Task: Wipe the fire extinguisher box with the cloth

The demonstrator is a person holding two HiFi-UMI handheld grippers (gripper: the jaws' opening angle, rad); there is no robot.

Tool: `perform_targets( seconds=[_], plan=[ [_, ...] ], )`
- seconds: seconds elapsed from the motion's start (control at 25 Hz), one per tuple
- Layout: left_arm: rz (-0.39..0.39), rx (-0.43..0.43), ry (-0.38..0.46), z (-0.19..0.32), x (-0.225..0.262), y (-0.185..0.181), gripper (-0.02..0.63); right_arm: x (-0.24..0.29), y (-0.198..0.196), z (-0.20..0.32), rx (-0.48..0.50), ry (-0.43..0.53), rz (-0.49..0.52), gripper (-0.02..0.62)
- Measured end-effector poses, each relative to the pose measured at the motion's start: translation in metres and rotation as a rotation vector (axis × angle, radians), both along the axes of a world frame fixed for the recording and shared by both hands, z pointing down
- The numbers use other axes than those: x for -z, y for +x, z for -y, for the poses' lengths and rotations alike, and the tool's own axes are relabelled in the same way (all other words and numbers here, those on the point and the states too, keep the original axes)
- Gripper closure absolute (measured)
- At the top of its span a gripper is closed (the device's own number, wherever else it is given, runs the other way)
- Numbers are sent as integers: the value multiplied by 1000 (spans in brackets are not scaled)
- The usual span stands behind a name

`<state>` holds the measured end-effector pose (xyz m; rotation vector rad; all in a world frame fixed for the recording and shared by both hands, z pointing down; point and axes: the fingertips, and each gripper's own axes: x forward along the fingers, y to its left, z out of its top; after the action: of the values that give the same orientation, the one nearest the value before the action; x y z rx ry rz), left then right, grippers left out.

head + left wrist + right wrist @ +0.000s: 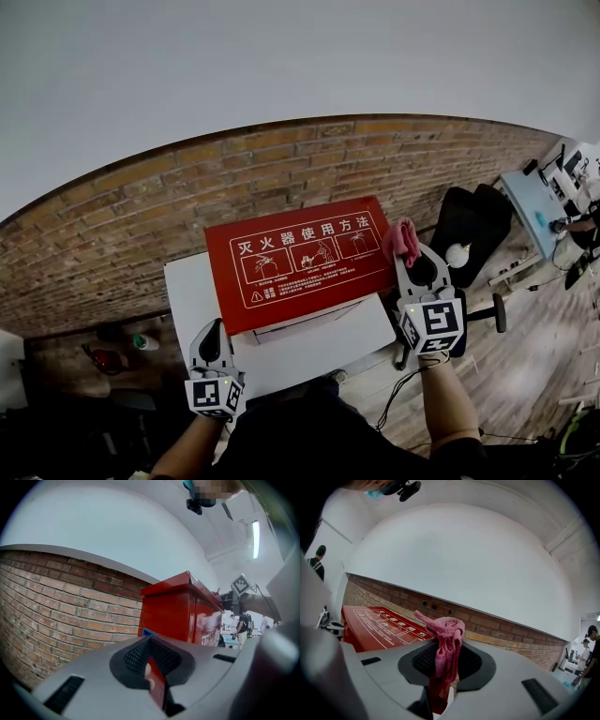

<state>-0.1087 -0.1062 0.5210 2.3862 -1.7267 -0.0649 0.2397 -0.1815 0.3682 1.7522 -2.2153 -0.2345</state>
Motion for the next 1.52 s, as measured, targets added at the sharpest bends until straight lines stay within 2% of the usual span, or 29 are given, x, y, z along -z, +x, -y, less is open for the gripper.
perform_targets(
  seconds=[0.28, 0.6, 0.84, 1.32, 1.52],
  plan=[
    [-2, 12, 2, -2, -2, -7, 588, 1, 1, 13, -24, -12, -13, 497],
    [-3, 15, -1, -5, -3, -13, 588, 0, -22, 9, -29, -11, -41, 497],
    [-1, 15, -6, -4, -3, -19, 588, 1, -24, 9, -39, -34, -62, 497],
    [7, 5, -3, -10, -6, -31, 588, -3, -67, -3, 70, -118, -250, 497],
    [10, 7, -9, -10, -6, -35, 588, -3, -75, -4, 97, -134, -281, 497]
  ],
)
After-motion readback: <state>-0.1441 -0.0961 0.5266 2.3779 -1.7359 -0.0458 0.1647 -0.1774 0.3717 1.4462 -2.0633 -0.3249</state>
